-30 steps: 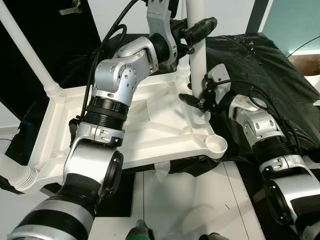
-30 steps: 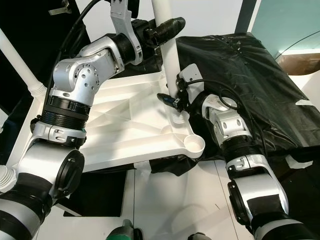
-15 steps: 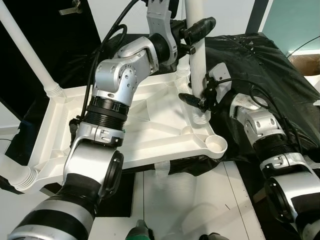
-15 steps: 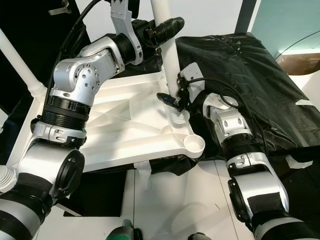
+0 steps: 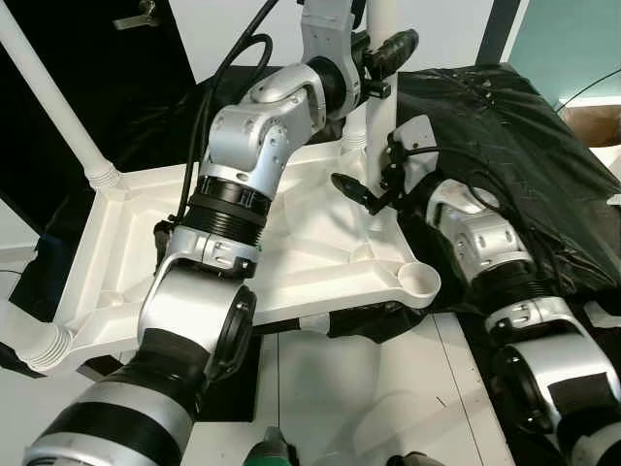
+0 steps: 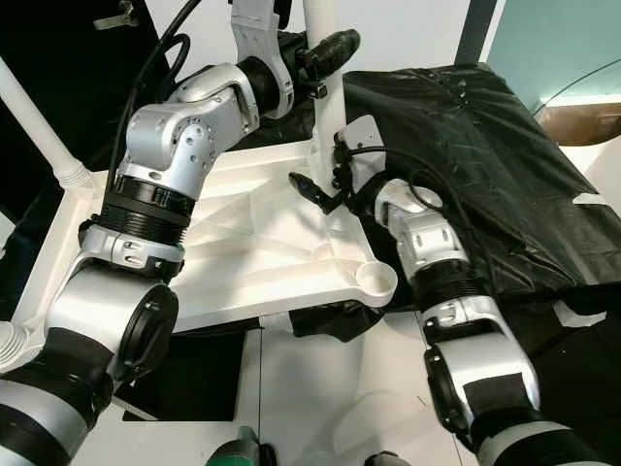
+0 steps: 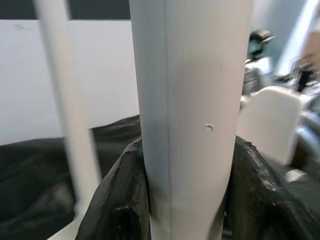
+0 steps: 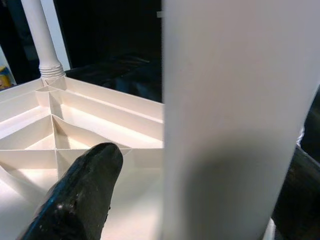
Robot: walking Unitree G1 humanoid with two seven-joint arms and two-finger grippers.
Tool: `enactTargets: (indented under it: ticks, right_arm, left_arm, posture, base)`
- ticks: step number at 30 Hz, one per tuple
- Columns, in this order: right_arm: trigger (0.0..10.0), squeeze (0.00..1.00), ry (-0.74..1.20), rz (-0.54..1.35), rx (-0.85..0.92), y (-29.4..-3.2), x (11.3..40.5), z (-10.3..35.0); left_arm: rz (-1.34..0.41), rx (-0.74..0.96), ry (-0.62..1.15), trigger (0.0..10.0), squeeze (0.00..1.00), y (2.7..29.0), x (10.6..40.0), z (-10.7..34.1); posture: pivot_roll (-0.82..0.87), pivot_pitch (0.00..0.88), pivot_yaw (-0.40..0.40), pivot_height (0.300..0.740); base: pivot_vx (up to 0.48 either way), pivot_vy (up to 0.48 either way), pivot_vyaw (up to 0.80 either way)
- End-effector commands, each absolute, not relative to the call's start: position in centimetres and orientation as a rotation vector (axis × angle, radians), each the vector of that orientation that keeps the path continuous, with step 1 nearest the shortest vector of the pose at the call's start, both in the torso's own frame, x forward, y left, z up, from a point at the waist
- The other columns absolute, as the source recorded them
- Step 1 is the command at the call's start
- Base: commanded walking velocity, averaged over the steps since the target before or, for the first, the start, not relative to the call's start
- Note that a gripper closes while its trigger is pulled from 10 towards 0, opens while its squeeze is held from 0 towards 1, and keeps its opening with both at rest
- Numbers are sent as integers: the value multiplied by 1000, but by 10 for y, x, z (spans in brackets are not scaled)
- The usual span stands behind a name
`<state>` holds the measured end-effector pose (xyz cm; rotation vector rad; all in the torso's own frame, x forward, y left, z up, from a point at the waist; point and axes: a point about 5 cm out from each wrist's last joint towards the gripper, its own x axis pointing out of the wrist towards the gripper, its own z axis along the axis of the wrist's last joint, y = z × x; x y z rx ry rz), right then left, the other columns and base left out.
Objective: Building children table
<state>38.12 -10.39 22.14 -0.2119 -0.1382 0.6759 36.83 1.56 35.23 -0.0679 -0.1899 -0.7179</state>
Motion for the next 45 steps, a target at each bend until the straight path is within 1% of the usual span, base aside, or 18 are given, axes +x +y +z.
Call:
enactTargets:
  ticks: [1,2,45]
  right_arm:
    - [10000,0,-129,672,-221,-99,380,218]
    - [10000,0,-125,655,-221,-96,380,215]
    - [10000,0,-125,655,-221,-96,380,215]
  left_arm:
    - [-659,-42,-213,10000,0,15,369,358]
    - [-628,-32,-216,10000,0,14,369,359]
    - [-628,-32,-216,10000,0,14,369,359]
  posture:
    - [48,0,33,740]
    - [48,0,33,740]
    - [48,0,33,740]
  base:
    - [0,0,0]
    - [0,0,0]
    - [0,0,0]
